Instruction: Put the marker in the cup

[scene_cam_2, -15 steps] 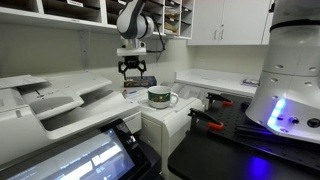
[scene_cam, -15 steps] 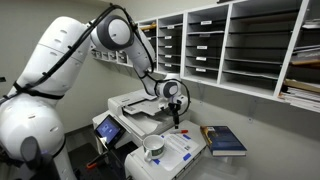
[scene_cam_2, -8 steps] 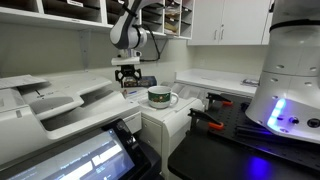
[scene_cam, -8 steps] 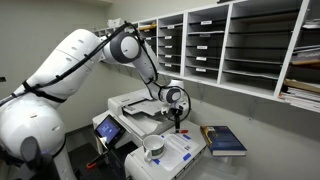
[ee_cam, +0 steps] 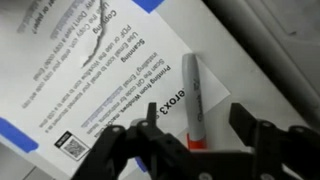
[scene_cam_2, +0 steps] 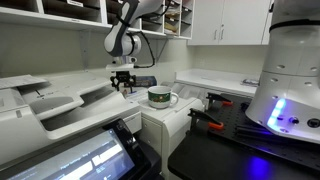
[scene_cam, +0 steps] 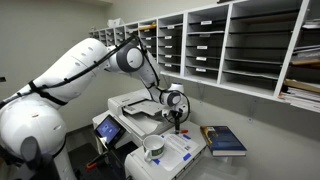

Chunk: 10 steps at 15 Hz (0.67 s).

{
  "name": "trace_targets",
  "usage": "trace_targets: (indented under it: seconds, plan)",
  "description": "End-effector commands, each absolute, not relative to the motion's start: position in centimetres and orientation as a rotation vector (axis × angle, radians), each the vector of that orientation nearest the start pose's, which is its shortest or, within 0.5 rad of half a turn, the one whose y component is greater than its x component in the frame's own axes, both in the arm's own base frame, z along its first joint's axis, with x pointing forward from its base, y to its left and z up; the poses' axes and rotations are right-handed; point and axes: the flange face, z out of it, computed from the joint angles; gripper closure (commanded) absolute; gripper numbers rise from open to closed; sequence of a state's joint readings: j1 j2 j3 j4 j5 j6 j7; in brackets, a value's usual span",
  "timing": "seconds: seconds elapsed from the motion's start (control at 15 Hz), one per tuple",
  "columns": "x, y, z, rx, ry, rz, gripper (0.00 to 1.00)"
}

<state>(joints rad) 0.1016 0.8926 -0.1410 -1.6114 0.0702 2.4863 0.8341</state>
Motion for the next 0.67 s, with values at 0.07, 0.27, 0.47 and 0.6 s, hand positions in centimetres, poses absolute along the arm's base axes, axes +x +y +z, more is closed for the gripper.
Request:
trace_targets:
  seconds: [0.07, 0.27, 0.47, 0.6]
  plan:
    - [69.1, -1.5, 9.5, -2.894, 1.423, -0.007, 0.60]
    - [69.1, -1.8, 9.2, -2.898, 1.421, -0.023, 0.82]
    - [68.9, -2.0, 10.2, -2.895, 1.409, -0.052, 1.00]
    - [68.6, -2.7, 11.2, -2.923, 1.400, -0.072, 0.95]
